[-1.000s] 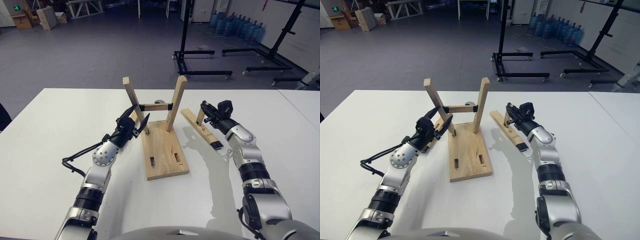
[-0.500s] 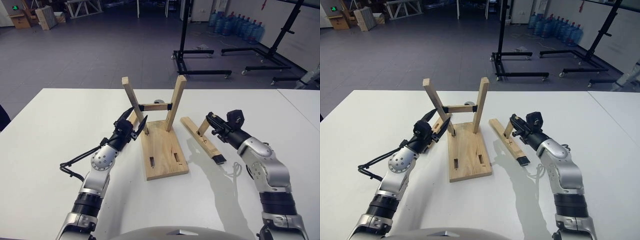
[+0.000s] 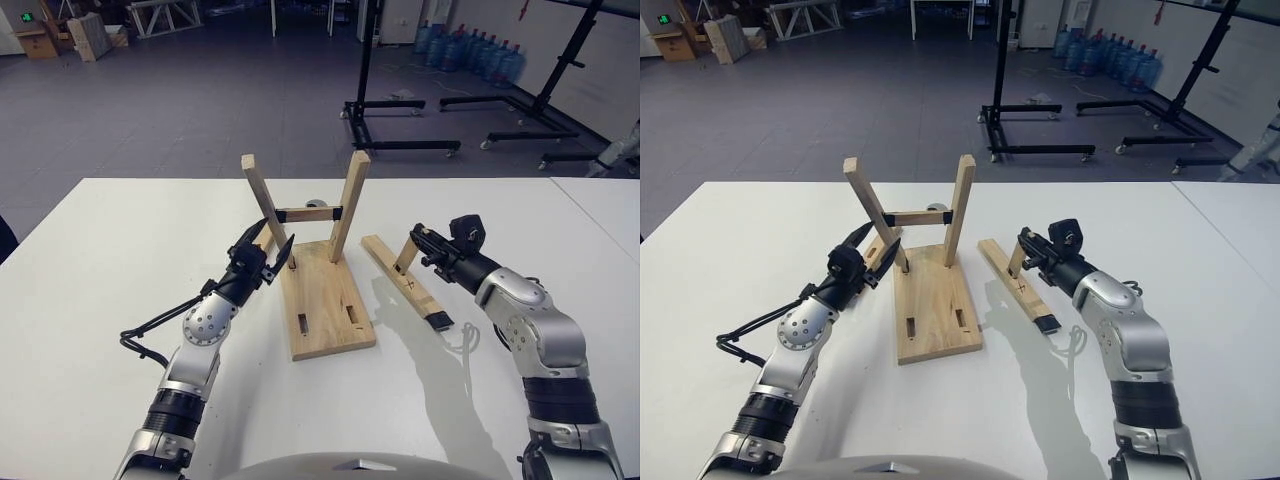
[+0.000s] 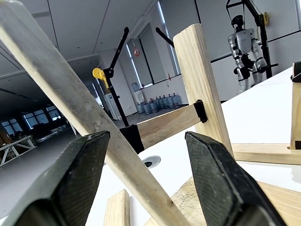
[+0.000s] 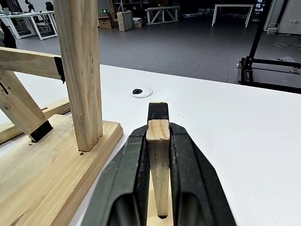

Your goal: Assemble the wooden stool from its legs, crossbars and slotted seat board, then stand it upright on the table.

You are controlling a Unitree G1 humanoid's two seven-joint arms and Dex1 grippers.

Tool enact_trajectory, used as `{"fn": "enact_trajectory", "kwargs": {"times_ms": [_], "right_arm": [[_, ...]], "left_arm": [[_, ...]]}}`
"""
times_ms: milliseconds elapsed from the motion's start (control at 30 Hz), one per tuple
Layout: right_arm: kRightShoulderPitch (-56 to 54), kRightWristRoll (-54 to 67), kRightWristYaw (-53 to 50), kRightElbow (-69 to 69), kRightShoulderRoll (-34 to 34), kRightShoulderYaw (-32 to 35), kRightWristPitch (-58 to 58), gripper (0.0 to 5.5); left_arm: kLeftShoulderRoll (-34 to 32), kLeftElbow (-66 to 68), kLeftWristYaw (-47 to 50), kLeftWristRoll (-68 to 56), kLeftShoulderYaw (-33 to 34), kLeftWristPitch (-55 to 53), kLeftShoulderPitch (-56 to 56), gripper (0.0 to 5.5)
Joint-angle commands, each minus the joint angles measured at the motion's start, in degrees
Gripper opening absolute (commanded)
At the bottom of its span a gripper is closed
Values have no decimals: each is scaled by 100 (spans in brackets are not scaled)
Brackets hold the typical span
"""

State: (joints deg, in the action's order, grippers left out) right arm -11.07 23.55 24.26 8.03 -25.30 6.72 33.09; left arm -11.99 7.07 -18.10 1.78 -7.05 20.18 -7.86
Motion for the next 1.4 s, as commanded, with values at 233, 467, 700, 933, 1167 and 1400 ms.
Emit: {"fn": "enact_trajectory", "kwargs": {"times_ms": [233, 467, 700, 933, 1167, 1400], "right_arm": [[-120, -124, -50, -236, 100, 48, 168, 214], [-455, 173, -216, 219, 226, 452, 142, 310], [-983, 270, -357, 479, 203, 568, 197, 310], [-1089, 20, -359, -30, 251, 407, -90, 310], [-1314, -196, -238, -442, 256, 200, -318, 310], [-1399, -280, -193, -745, 249, 223, -502, 310]], "left_arm": [[-45, 66, -41, 34, 4, 16, -78, 293], [-64, 169, 45, 117, 40, 85, -103, 293], [-56, 267, 47, 136, 72, 146, -169, 293], [-36, 345, 32, 141, 57, 174, -216, 293], [22, 396, 86, 179, 18, 219, -207, 293], [27, 459, 102, 168, 37, 264, -228, 293]]}}
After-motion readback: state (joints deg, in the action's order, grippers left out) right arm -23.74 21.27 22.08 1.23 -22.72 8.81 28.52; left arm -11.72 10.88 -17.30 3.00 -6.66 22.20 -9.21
